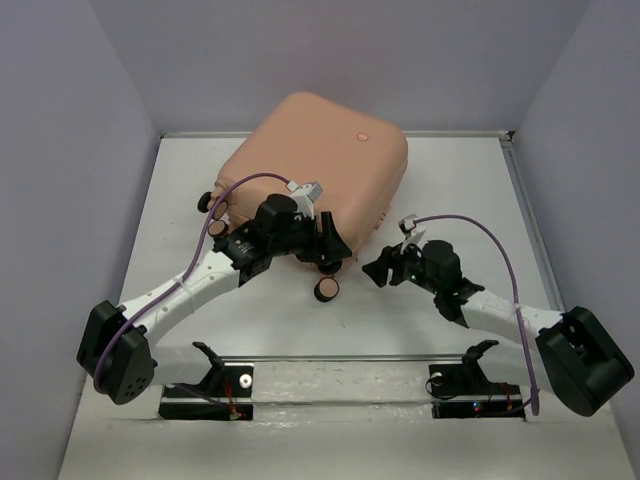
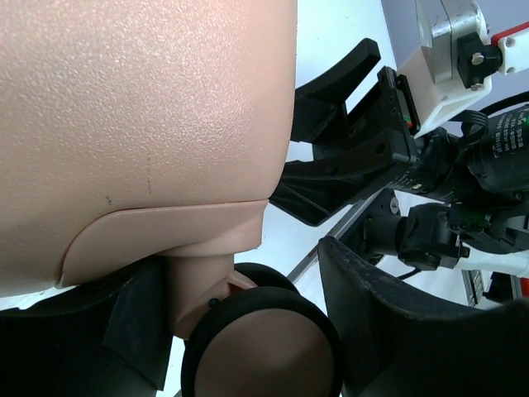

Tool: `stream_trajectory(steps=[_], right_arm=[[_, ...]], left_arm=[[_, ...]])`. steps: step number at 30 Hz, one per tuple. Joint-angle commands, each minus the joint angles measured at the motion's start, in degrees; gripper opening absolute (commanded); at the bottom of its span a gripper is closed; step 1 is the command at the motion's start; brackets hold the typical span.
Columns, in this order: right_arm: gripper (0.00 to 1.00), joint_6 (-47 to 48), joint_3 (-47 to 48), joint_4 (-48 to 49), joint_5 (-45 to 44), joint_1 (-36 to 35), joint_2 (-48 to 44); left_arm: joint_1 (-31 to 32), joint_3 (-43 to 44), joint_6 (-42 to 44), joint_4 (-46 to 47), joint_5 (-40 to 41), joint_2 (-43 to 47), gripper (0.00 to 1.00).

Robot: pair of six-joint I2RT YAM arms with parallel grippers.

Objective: Pack the luggage

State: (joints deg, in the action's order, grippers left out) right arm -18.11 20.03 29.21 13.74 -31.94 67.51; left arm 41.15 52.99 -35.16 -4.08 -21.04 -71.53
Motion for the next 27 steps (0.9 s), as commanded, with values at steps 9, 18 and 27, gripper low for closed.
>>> stream_trajectory(steps=[9,18,27], right_arm=[[0.65,5.0,7.1,5.6,13.5,1.4,8.4],[0.60,4.1,10.8,9.3,16.1,1.4,12.6],[0.07,-1.7,9.7,19.2,13.1,0.0,15.6]], left_arm=[[1.7,-0.3,2.6,12.5,-8.8,2.7,0.06],[1.7,-1.7,2.3,13.6,-8.9,2.4,0.06],[1.7,-1.4,1.7,14.3,-8.6,1.8,0.06]])
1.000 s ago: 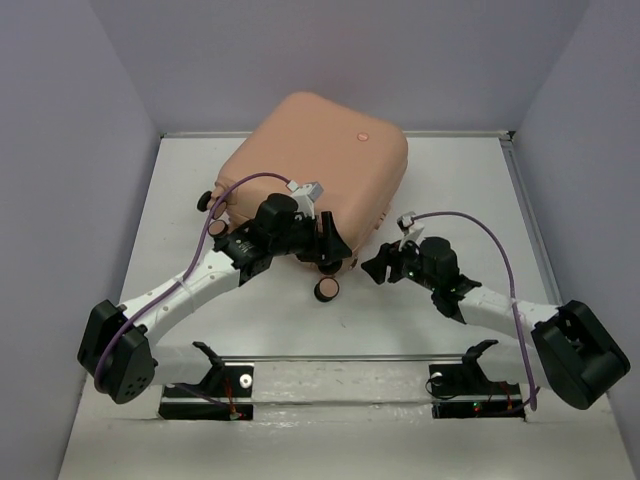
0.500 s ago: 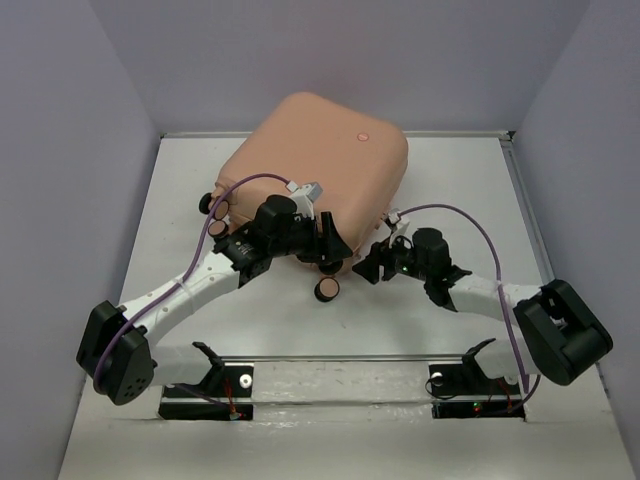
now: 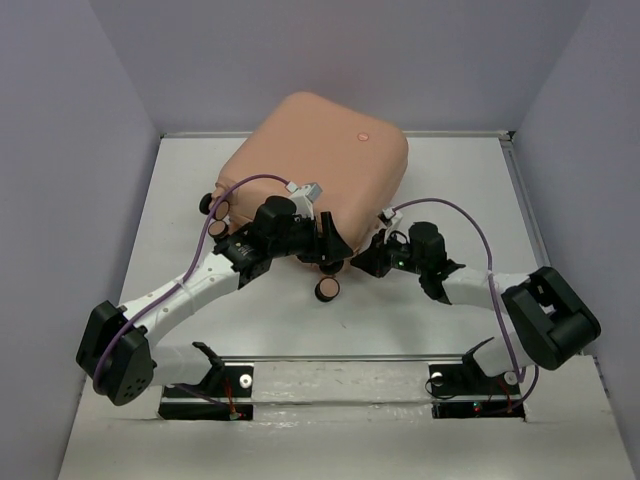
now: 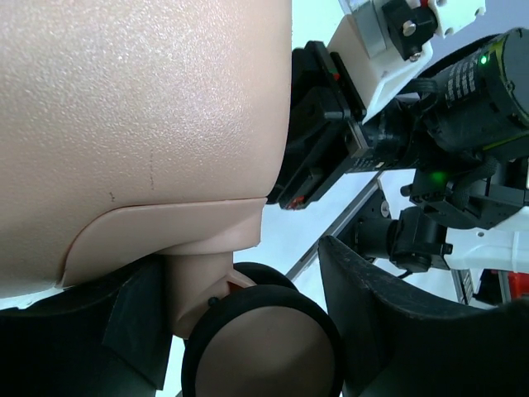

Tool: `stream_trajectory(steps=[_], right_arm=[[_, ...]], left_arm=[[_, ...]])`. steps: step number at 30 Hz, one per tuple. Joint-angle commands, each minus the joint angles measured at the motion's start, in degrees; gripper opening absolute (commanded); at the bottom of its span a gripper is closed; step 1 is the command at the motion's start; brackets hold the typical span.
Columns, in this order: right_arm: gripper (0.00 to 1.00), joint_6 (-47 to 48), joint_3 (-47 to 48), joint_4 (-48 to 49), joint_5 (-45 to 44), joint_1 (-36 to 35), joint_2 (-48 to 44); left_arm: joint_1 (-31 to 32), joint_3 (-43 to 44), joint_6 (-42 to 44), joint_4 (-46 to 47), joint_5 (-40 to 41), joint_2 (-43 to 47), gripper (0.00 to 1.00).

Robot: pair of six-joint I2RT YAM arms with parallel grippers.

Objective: Pack the luggage

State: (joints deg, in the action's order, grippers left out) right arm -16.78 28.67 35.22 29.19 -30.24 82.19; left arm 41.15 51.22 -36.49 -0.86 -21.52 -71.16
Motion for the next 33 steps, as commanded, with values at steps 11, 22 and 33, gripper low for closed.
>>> stream_trajectory(steps=[11,22,33], right_arm=[[0.07,-8.2,-7.5,10.2,-41.5,-30.7,-15.1],[0.07,-2.1,2.9,40.5,-55.1,-38.8,8.4],[0.07,-4.3,11.8,55.0,-64.2,-39.4,25.0]], left_arm=[[1.7,20.9,-6.2,19.1,-9.6,-12.9,0.06],[9.5,34.8,-18.0,27.9,-7.9,-24.3,0.06],[18.7,30.1,-20.2,32.7,-7.6,-22.9,0.83]])
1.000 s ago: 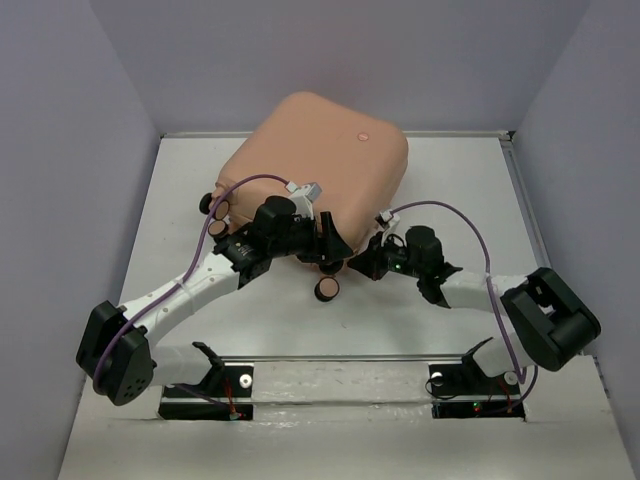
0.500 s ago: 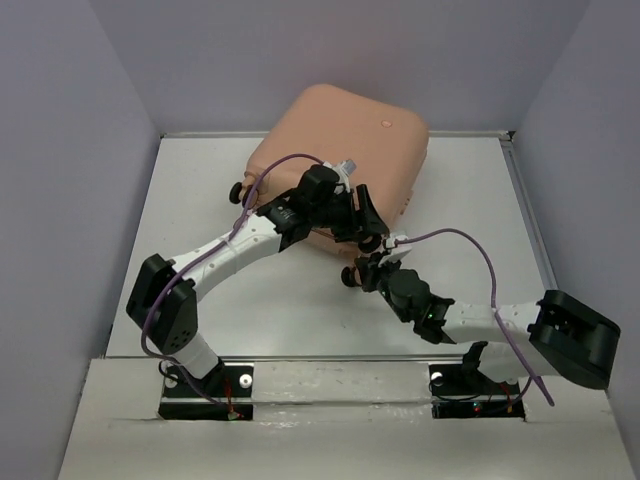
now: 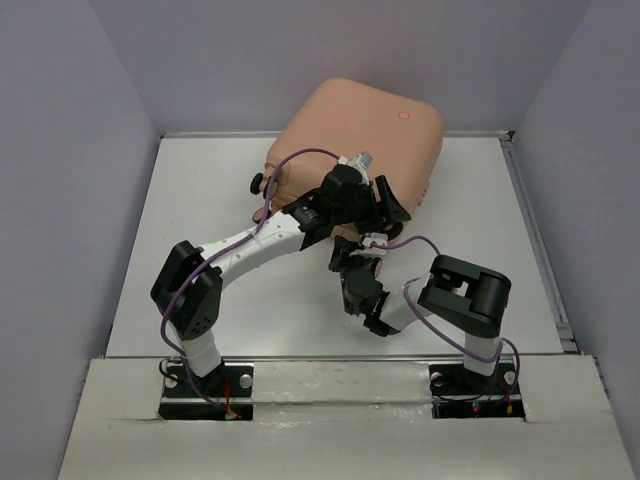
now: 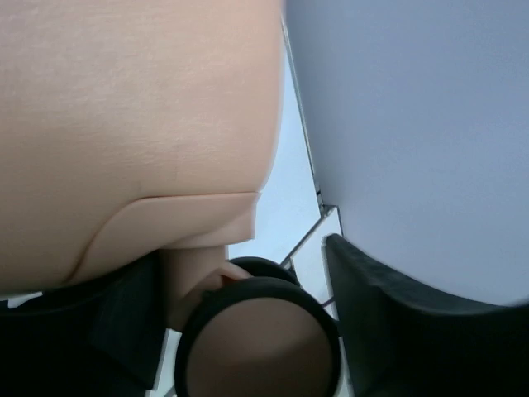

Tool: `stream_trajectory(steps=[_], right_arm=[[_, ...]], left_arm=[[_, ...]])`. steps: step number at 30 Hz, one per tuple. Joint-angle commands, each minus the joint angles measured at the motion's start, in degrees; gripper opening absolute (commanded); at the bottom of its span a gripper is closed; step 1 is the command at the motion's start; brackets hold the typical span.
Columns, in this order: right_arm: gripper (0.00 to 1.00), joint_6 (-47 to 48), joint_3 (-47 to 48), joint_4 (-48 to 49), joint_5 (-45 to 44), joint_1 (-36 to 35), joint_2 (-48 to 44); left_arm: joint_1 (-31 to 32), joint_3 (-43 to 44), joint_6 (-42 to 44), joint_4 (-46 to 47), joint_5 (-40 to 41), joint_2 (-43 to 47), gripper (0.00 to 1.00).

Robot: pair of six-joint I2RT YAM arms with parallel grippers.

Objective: Pack the luggage

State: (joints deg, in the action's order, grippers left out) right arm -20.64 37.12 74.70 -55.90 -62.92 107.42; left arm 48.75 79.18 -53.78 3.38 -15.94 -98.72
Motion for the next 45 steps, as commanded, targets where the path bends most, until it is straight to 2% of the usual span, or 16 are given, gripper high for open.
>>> stream_trajectory(steps=[1,3,6,8,12,13,15,17,21,23,27,33,37,41,43,45], right_arm=[[0.07,-1.2,1.5,15.5,20.0,-6.7,-1.1],[0.07,-2.4,-4.7,15.5,17.3,-6.7,-4.3],[0.07,-3.3,-9.9,15.0,16.0,-6.7,-7.2],[0.07,-5.0,-13.1,13.2,15.6,-6.7,-9.4],[0.07,-7.7,-16.8,10.7,16.8,-6.7,-11.8],[0.07,-8.6,-17.8,11.9,17.0,-6.7,-12.1],[0.07,-9.8,-20.7,11.9,17.8,-6.7,-13.6],[0.07,-9.8,-21.5,9.9,18.8,-6.7,-16.0],[0.07,-9.9,-20.1,2.4,21.2,-6.7,-18.8],[0.07,-9.2,-20.0,2.1,21.3,-6.7,-19.3],[0.07,-8.5,-20.0,1.1,21.6,-6.7,-20.5],[0.07,-8.4,-19.5,-4.8,23.8,-6.7,-24.7],[0.07,-8.9,-19.7,-7.8,25.0,-6.7,-26.7],[0.08,-9.9,-20.8,-7.5,25.7,-6.7,-27.7],[0.10,-10.0,-20.9,-7.9,25.9,-6.7,-28.3],[0.17,-10.2,-21.0,-8.7,26.1,-6.7,-29.1]], left_arm=[[10.6,1.9,-0.6,27.0,-14.2,5.5,0.89],[9.1,3.3,4.3,18.0,-13.1,9.7,0.99],[6.7,7.6,17.2,5.3,-10.8,16.0,0.99],[5.0,9.5,23.9,-6.3,-4.8,19.9,0.99],[-6.2,1.7,26.8,-16.1,3.6,35.8,0.99],[-12.7,-3.2,28.4,-19.9,5.9,38.2,0.99],[-20.8,-10.8,31.5,-25.0,8.4,44.2,0.99],[-24.9,-15.6,33.6,-27.0,9.6,48.1,0.99],[-30.9,-23.5,38.0,-29.0,15.3,50.1,0.99],[-32.7,-25.6,40.2,-26.9,14.1,49.2,0.99],[-33.8,-22.8,41.4,-23.9,8.0,42.9,0.99],[-33.8,-19.0,44.1,-21.0,9.7,35.9,0.99],[-33.8,-19.5,44.9,-17.8,7.6,33.2,0.99],[-33.8,-18.7,46.2,-16.7,7.0,30.0,0.99],[-33.8,-17.5,46.2,-16.6,6.5,28.4,0.99],[-33.8,-16.7,46.3,-16.0,6.5,27.1,0.99]])
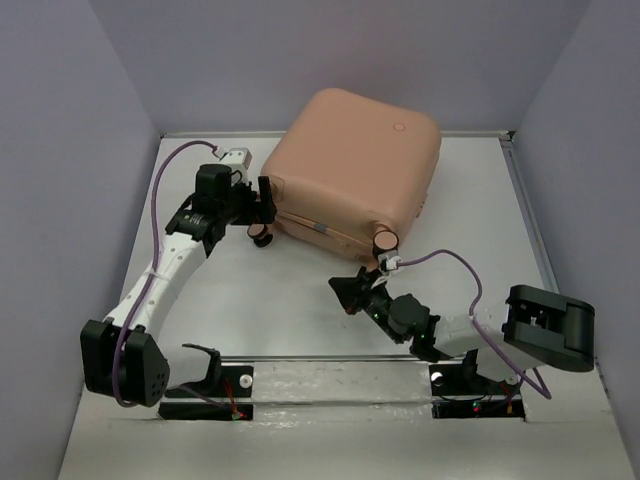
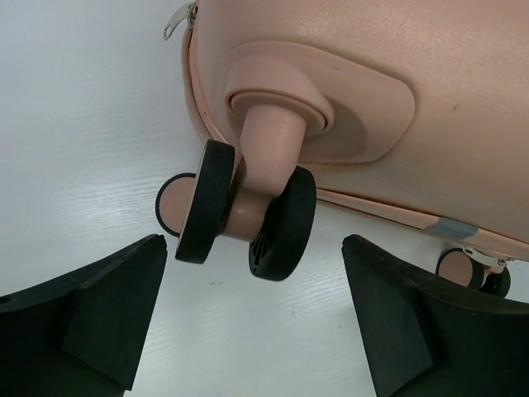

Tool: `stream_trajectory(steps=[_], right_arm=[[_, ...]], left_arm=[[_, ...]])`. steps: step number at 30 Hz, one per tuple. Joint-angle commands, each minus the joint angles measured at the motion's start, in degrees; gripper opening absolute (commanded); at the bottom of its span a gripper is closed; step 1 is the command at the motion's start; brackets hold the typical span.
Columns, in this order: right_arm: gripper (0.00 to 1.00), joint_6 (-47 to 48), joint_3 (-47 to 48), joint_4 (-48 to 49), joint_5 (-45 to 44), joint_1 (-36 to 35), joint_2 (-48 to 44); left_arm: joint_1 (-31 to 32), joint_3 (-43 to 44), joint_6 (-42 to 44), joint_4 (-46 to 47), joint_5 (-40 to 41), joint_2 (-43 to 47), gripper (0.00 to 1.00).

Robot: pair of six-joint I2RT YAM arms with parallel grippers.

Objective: Pack the luggage

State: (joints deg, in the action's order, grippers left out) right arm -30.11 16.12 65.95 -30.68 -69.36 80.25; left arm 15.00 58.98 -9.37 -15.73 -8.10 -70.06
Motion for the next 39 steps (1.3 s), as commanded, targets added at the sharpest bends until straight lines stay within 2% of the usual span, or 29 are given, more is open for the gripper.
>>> stream_trajectory(steps=[1,3,4,5,6,8,11,12,13,14,16,17,20,22,23,24,25,26,27,29,30,34,39], right_arm=[[0.27,-0.9,-0.5,-0.3,1.2,-0.2,-3.1],[0.38,-1.1,-1.1,-0.7,1.6,-0.2,-4.4],[0.43,-1.4,-1.4,-3.0,1.5,-0.2,-5.1],[0.51,-1.7,-1.0,-5.5,1.3,-0.2,-6.9],[0.54,-2.1,-0.3,-8.4,1.1,-0.2,-8.0],[0.59,-2.6,2.2,-17.6,1.2,-0.2,-10.1],[0.62,-2.1,3.0,-22.8,3.4,-0.2,-16.8],[0.64,-2.3,3.4,-24.5,3.8,-0.2,-16.9],[0.66,-2.6,4.1,-26.9,4.8,-0.2,-21.1],[0.72,-2.5,6.8,-32.8,5.4,-0.2,-23.1],[0.76,-0.8,11.5,-40.9,6.4,-0.2,-27.8],[0.79,0.0,14.0,-49.1,6.3,-0.2,-28.8],[0.88,2.2,23.7,-63.9,0.2,-0.2,-31.4],[0.96,3.3,29.5,-72.8,-4.4,2.8,-32.1],[0.99,3.4,31.1,-75.3,-4.0,9.1,-32.2],[1.00,3.5,32.5,-76.9,-2.2,13.4,-32.1],[1.00,3.7,34.1,-78.2,4.2,18.2,-32.3],[1.00,3.7,34.8,-78.3,7.5,27.2,-32.5],[1.00,3.7,35.8,-78.7,13.0,31.2,-32.3],[1.00,4.3,39.4,-81.1,15.4,39.6,-29.9],[1.00,4.6,40.6,-81.8,15.6,42.2,-28.7],[1.00,5.2,44.5,-82.6,26.3,52.6,-20.0],[1.00,6.2,51.0,-81.7,41.4,55.0,-7.8]], left_arm=[[-0.1,4.3,2.0,3.6,-1.1,-3.0,0.99],[-0.1,6.0,1.9,3.4,-0.8,-5.2,0.98],[-0.1,6.3,2.0,3.7,-0.9,-5.8,0.97],[-0.1,6.7,1.8,3.9,-1.7,-6.9,0.91],[-0.1,6.9,1.8,4.0,-2.0,-6.9,0.91],[-0.1,7.1,2.0,4.6,-2.9,-8.2,0.75],[-0.1,6.7,2.3,4.5,-0.5,-8.6,0.25],[-0.1,6.5,2.4,4.6,-0.7,-8.5,0.13],[-0.1,6.2,2.5,4.5,-1.0,-8.2,0.06],[-0.1,5.9,2.3,4.3,-2.2,-7.8,0.06],[-0.1,4.5,1.8,4.6,-3.2,-7.5,0.06],[-0.1,4.0,1.0,4.6,-4.3,-7.4,0.06],[0.6,1.2,-0.6,4.6,-6.8,-5.4,0.06],[1.7,-1.0,-1.4,4.6,-7.2,-4.1,0.06],[2.2,-1.9,-2.0,4.6,-7.9,-3.3,0.06],[2.7,-2.8,-2.9,4.7,-8.2,-2.5,0.06],[3.6,-4.7,-3.3,4.9,-8.4,-0.7,0.06],[3.8,-5.6,-3.6,4.8,-8.1,0.4,0.06],[4.2,-7.0,-4.2,4.6,-7.9,2.2,0.06],[4.5,-8.5,-4.9,4.7,-9.4,5.0,0.06],[4.9,-9.2,-5.3,4.7,-9.9,6.2,0.06],[9.3,-13.0,-7.4,5.2,-9.5,10.5,0.06],[19.9,-16.9,-13.6,7.9,-7.9,15.1,0.06]])
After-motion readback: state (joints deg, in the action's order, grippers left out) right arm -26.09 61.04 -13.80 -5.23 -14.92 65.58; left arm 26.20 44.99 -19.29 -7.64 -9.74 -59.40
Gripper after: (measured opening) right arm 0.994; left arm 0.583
